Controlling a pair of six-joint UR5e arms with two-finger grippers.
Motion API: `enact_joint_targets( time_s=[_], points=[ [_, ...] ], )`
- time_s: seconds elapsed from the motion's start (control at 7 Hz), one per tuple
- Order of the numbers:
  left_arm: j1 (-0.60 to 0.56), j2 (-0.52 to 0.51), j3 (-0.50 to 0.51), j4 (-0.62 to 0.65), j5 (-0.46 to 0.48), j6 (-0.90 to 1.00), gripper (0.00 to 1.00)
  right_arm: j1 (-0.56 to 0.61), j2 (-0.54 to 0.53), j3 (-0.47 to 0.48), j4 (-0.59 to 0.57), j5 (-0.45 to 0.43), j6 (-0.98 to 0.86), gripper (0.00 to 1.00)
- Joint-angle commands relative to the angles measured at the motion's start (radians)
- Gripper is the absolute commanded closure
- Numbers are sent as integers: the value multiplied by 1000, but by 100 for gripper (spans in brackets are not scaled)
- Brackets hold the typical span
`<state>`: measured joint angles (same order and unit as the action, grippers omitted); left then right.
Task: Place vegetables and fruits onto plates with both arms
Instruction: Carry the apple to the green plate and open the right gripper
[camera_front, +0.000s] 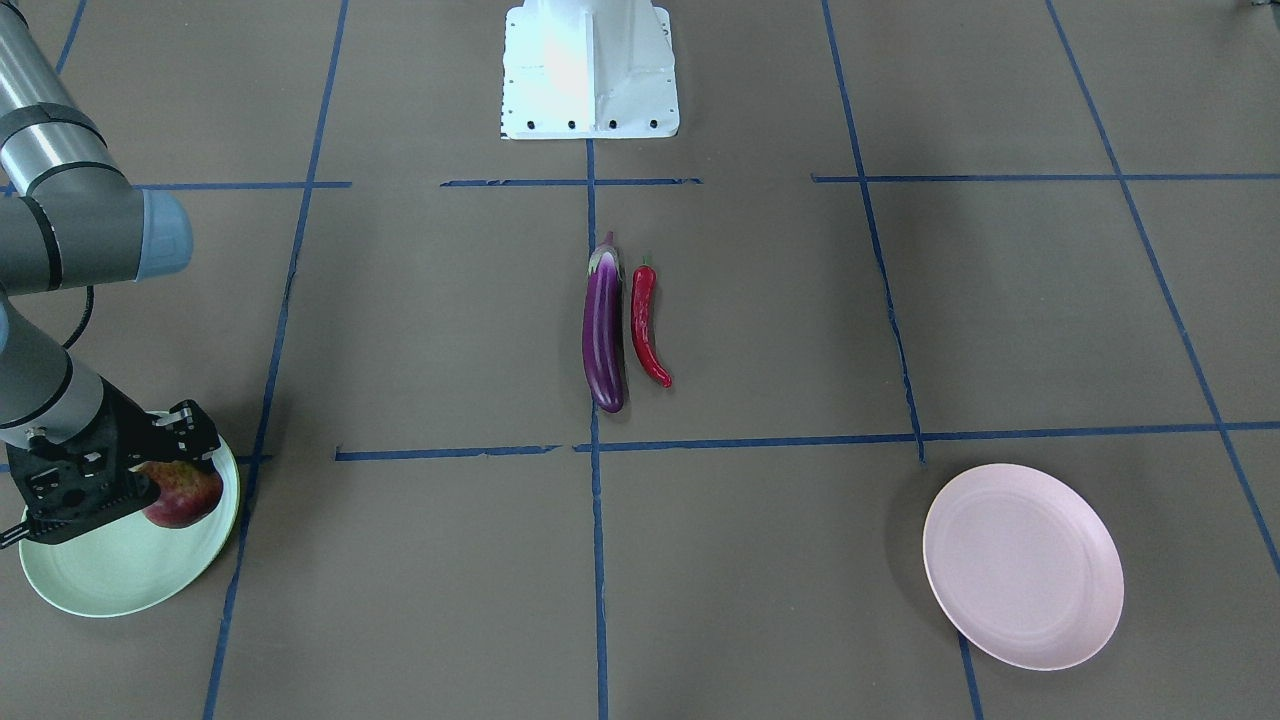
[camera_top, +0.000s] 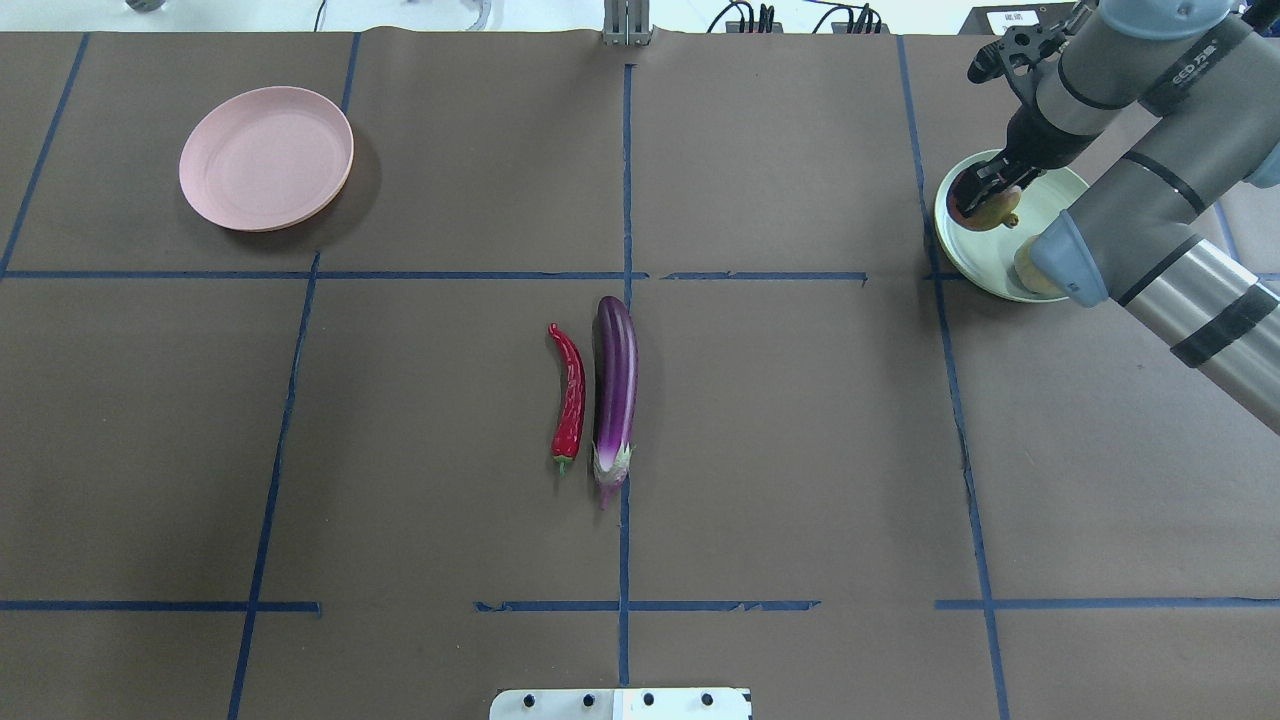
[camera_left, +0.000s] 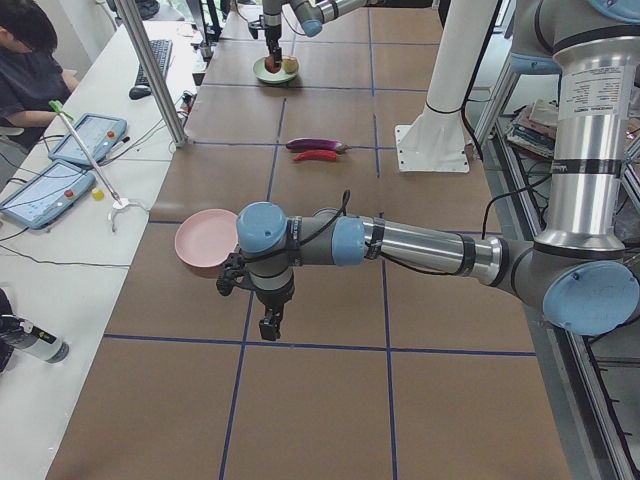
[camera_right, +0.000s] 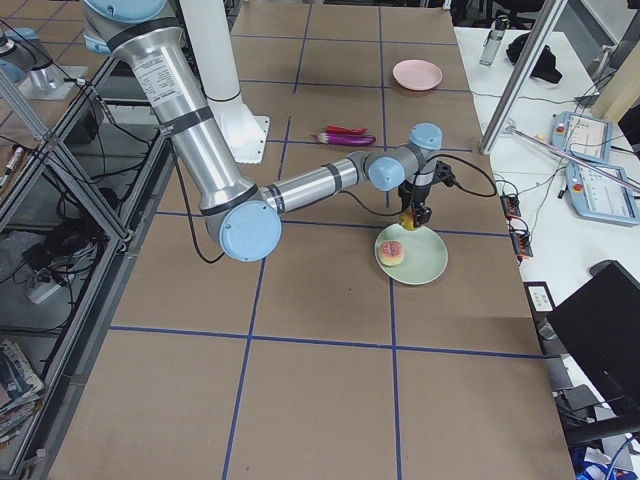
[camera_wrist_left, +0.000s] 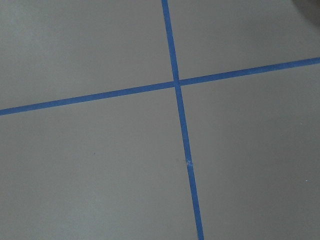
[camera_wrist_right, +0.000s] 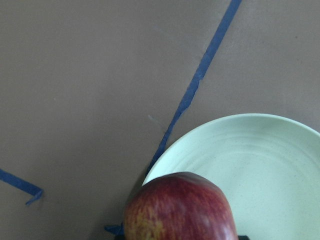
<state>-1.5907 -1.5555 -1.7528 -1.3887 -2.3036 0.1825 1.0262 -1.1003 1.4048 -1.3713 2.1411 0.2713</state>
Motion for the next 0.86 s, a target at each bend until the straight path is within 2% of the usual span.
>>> enact_joint_targets(
  time_s=[0.0,0.29,0.43,0.57,0.71],
  points=[
    [0,0,1,-1,0,0,0,-18,-21,-32,27,2,-11,15],
    [0,0,-1,-1,0,0,0,-18,-10,-11,14,5,5,1],
    [0,0,-1,-1,0,0,0,14,35,-7,-49,16,12,1],
    [2,-2,-14,-1,1,-2,0,79,109,2,-201,63,11,1],
    [9,2,-46,3,3,-2,0,147,100,55,-286,83,-1,1]
  ],
)
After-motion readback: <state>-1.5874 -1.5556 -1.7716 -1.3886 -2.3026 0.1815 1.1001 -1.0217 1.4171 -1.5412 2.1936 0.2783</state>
